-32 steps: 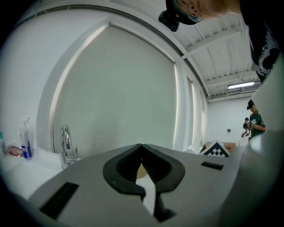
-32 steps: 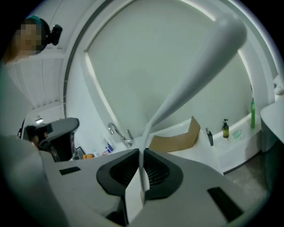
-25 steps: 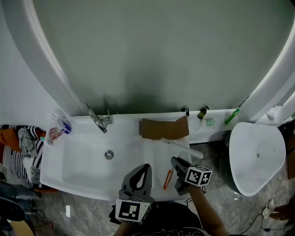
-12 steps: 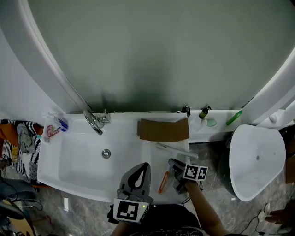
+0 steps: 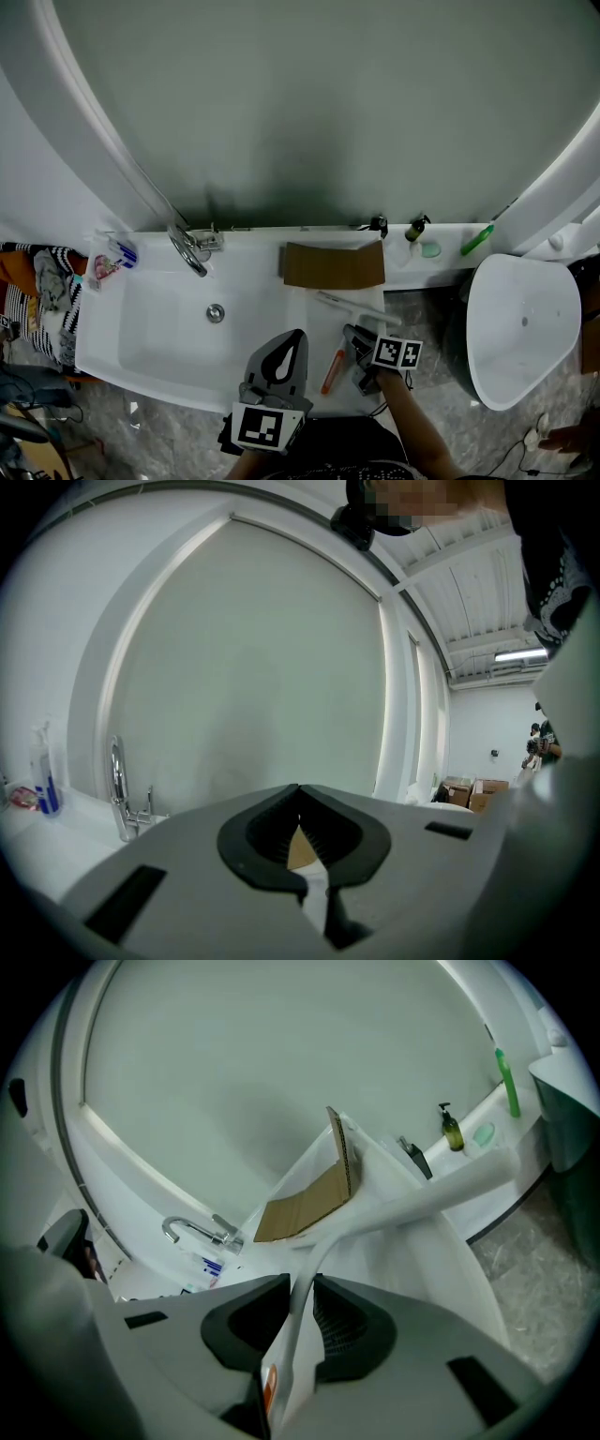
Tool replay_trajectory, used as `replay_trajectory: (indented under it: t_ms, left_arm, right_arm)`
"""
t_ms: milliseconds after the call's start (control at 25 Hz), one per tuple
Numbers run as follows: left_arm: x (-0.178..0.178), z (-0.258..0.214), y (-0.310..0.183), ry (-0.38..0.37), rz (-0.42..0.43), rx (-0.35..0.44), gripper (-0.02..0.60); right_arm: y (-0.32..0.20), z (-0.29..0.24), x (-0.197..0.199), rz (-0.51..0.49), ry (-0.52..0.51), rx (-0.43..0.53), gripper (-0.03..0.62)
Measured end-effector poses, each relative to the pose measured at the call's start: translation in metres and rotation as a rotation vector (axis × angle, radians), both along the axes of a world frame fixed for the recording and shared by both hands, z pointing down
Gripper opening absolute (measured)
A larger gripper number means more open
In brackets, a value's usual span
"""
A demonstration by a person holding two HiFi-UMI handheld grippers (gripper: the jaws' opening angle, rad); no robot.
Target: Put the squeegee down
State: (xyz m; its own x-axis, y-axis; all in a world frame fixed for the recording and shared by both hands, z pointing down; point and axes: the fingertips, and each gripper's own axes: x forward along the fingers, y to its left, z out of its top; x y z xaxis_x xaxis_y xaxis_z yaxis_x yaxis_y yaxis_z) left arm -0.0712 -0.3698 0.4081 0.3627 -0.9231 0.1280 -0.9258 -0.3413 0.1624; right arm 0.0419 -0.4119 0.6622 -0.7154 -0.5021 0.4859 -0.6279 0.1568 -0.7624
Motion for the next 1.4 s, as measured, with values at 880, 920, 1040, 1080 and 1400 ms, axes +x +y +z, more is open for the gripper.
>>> replay_trajectory:
  t_ms: [880,920,1040,1080,1400]
  left_arm:
    - [0.011,-0.038,0.026,0.013,0.056,0.098,0.005]
    - [0.012,-0.042,0.03,0.015,0.065,0.104,0.005]
    - [0.015,-0.053,0.046,0.022,0.09,0.12,0.005]
    - [0.016,-0.055,0.051,0.024,0.1,0.124,0.005]
    - [0.001,-0.047,0.081,0.027,0.107,0.121,0.005]
  right_arm:
    - [0.012,-0.237,0.008,0.004,0.4,0.902,0.032]
    - [0.018,-0.257,0.003,-0.001,0.412,0.965,0.028]
    - [0.046,-0.304,-0.011,0.008,0.422,1.094,0.026]
    - [0.056,-0.312,-0.014,0.012,0.422,1.114,0.026]
    - [0.121,-0.287,-0.031,-0.054,0.456,1.092,0.026]
